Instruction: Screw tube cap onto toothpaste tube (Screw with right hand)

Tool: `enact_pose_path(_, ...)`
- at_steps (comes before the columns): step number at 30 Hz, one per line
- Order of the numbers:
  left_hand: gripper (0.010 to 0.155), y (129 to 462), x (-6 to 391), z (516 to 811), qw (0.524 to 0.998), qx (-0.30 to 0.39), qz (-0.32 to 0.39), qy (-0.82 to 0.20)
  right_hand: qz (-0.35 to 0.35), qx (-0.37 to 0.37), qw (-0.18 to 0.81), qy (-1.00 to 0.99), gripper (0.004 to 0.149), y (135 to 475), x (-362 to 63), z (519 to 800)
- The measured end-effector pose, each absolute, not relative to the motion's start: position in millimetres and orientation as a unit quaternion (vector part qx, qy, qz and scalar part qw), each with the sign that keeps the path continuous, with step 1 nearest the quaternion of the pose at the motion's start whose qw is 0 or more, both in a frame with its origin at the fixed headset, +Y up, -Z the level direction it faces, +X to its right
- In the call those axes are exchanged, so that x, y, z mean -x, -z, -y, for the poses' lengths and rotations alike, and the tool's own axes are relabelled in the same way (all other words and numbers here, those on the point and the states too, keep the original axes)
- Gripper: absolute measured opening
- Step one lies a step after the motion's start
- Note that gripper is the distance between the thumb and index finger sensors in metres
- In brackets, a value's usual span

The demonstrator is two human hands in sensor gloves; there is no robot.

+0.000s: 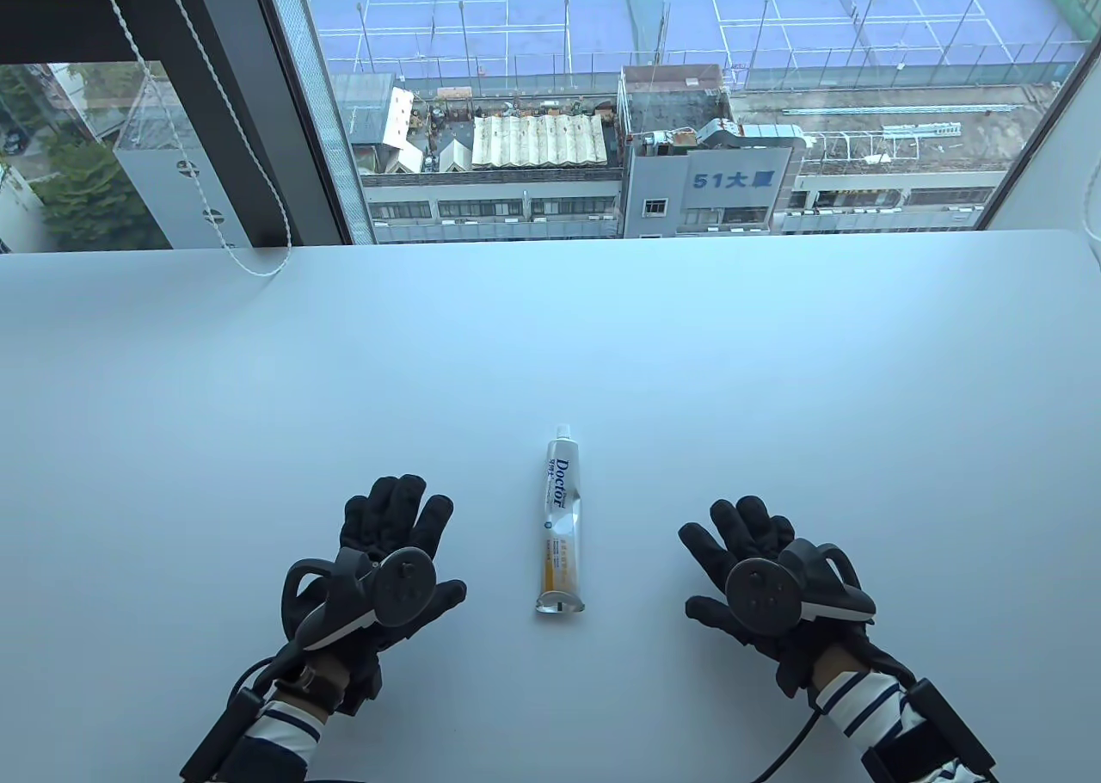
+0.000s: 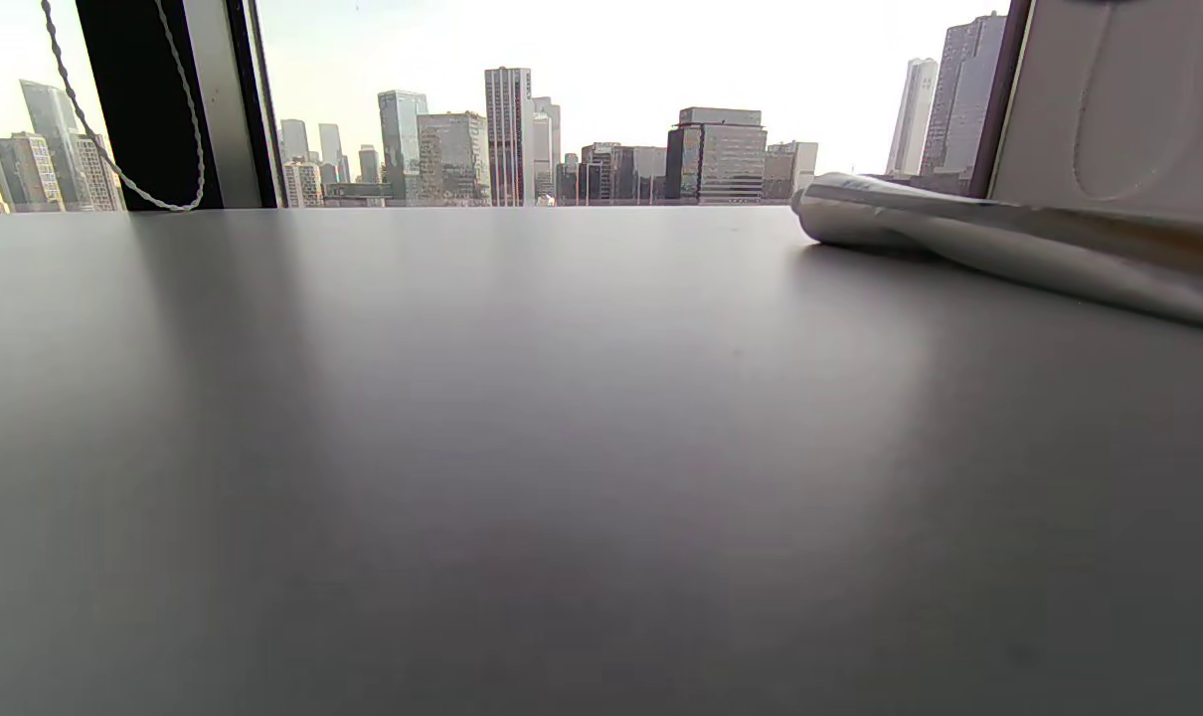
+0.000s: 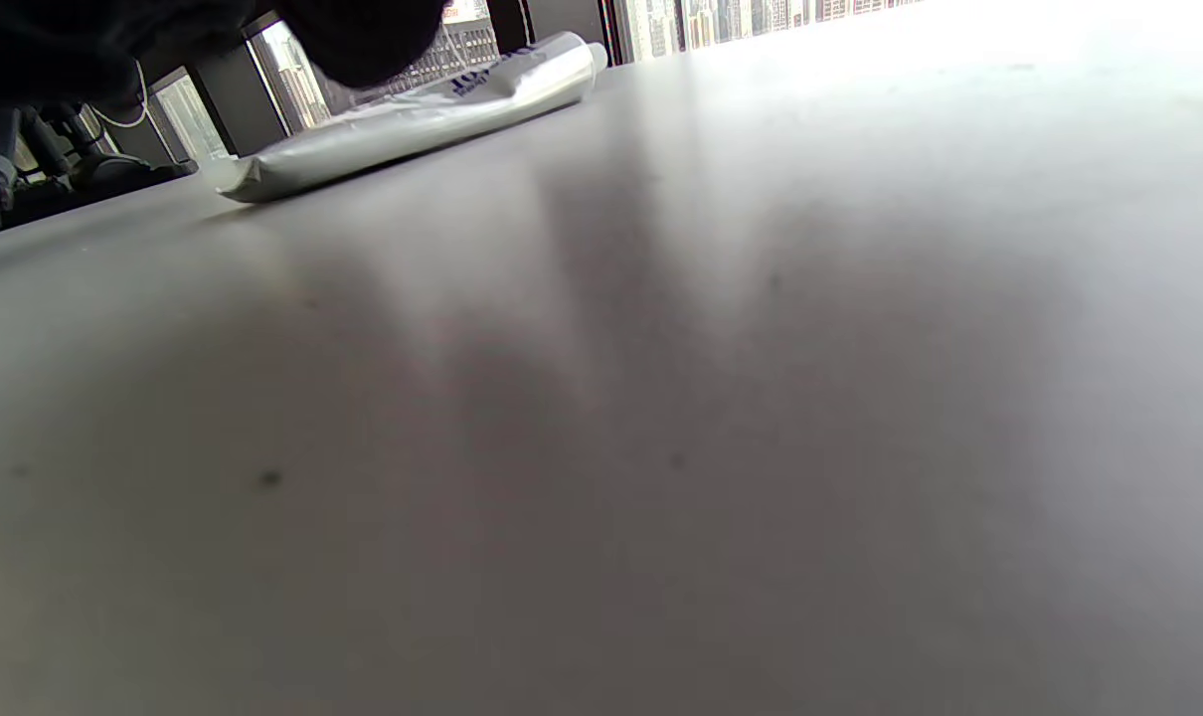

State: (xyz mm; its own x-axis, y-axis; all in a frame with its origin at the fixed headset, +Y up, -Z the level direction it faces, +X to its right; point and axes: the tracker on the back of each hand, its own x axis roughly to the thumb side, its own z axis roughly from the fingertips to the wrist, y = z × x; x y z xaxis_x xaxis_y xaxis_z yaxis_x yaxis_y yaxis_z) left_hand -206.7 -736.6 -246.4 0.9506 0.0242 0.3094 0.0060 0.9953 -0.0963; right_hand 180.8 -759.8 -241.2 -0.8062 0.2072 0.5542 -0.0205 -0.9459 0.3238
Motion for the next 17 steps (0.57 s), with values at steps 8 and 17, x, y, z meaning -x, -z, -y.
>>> enact_pose_path(8, 0.094, 245.3, 205.9, 735.8, 0.987, 0.039, 0.155, 0.002, -0.149, -0.306, 0.06, -0.938, 0.076, 241.3, -180.4, 761.4)
enact_pose_path(17, 0.096, 245.1, 205.4, 735.8, 0.987, 0.042, 0.154, 0.0, -0.157, -0.303, 0.063, -0.938, 0.076, 240.7, -179.9, 761.9)
